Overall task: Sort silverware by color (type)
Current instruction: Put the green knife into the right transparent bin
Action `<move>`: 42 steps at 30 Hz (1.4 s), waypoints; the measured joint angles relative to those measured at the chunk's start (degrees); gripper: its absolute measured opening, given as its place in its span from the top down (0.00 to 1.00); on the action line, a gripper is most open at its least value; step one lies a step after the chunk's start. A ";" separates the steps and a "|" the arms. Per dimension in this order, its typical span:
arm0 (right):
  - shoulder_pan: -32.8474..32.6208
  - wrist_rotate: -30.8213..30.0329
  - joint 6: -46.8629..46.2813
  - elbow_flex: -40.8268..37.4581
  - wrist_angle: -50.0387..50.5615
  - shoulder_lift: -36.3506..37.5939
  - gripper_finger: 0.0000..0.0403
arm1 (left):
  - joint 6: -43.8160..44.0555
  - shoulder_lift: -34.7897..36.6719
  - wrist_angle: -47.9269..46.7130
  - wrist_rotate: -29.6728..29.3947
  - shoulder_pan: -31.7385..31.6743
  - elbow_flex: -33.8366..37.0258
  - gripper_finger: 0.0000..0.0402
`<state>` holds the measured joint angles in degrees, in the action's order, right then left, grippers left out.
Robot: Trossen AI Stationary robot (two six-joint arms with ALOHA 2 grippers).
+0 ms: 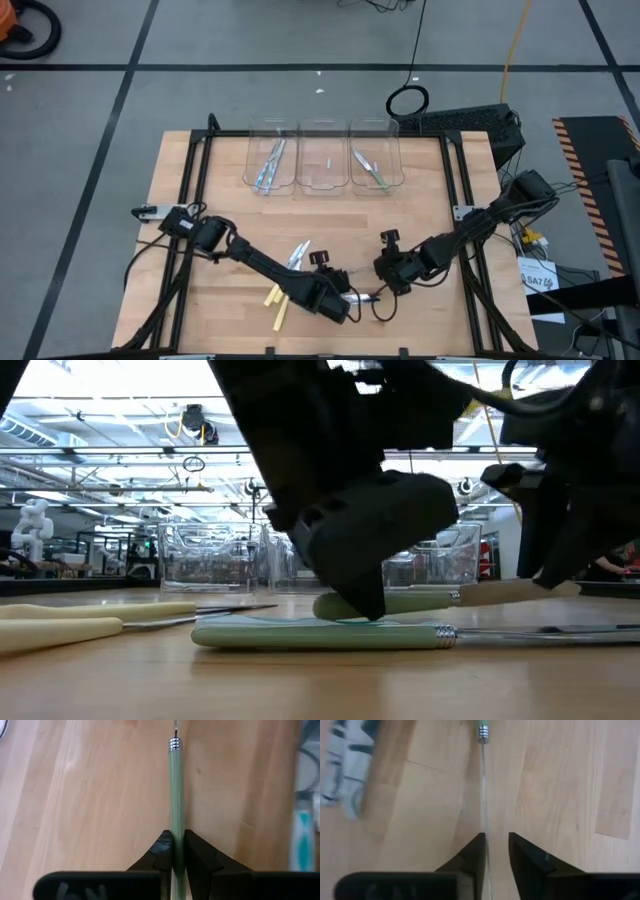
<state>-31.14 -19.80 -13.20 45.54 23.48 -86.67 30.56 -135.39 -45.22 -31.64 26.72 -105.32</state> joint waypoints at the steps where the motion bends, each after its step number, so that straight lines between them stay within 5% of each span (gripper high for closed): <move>1: -0.24 0.01 -0.52 0.00 0.35 0.93 0.77 | 0.44 0.00 -0.44 -0.10 0.25 -0.20 0.92; 9: -2.69 -1.08 -6.97 1.89 8.09 13.03 0.68 | 2.82 0.02 -6.20 -1.85 2.18 -4.05 0.92; 15: -7.30 -10.36 -10.31 1.86 13.30 20.70 0.68 | 8.70 0.22 -18.14 -4.91 4.28 -11.10 0.92; 24: -11.37 -20.89 -10.02 -1.87 10.55 23.66 0.68 | 19.67 0.41 -38.29 -18.22 12.15 -23.20 0.92; 29: -11.36 -20.68 -7.22 -4.13 4.87 23.64 0.68 | 26.54 0.44 -44.53 -24.73 16.83 -25.05 0.92; 42: -11.36 -15.89 9.91 -8.46 -20.87 23.62 0.68 | 25.08 3.02 -42.95 -40.00 21.65 -25.16 0.92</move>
<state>-42.50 -35.68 -3.29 37.08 2.61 -63.05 55.64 -132.38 -88.17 -71.64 48.37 -130.48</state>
